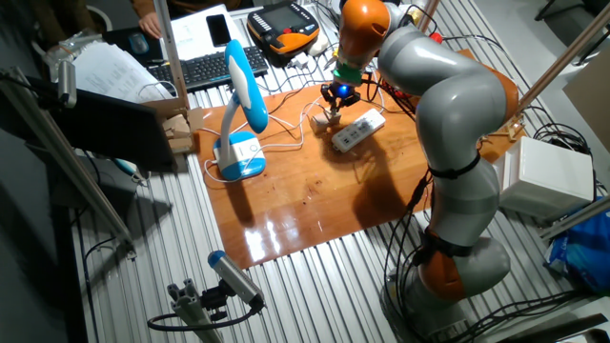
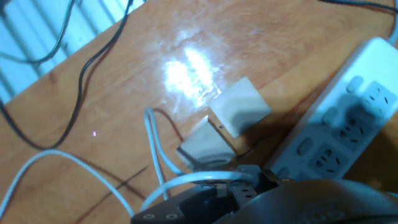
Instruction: Plug in the power cord of the desk lamp, turn on the socket, and light up the desk lamp
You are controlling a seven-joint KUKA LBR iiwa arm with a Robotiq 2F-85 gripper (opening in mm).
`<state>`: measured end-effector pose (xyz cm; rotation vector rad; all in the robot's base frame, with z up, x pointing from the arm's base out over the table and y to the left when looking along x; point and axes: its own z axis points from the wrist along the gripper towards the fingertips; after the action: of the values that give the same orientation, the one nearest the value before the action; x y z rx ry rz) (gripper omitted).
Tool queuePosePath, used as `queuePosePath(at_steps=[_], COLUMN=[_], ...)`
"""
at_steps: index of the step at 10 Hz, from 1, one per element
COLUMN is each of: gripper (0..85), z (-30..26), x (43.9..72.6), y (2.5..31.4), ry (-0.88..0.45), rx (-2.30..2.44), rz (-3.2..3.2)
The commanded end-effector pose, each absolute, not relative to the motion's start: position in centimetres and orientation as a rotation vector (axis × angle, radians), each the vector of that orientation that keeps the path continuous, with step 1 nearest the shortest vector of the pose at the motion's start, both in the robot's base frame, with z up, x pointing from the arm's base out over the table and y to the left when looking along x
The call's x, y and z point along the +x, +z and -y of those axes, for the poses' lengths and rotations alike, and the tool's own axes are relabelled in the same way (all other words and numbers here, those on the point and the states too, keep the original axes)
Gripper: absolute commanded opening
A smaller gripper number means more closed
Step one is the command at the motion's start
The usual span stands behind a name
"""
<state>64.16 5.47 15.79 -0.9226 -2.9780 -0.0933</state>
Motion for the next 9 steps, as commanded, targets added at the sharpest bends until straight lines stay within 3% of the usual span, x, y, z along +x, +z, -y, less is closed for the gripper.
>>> queuePosePath(at_steps=[1,5,9], gripper=[0.0,0.0,0.0], z=[-5.5,-5.3,-1.5], x=[64.2,64.2,64.7], y=[15.8,15.6,14.8], ry=[-0.104,-0.097,-0.101], rx=[-2.172,-2.304,-2.347], rz=[2.277,2.194,2.259])
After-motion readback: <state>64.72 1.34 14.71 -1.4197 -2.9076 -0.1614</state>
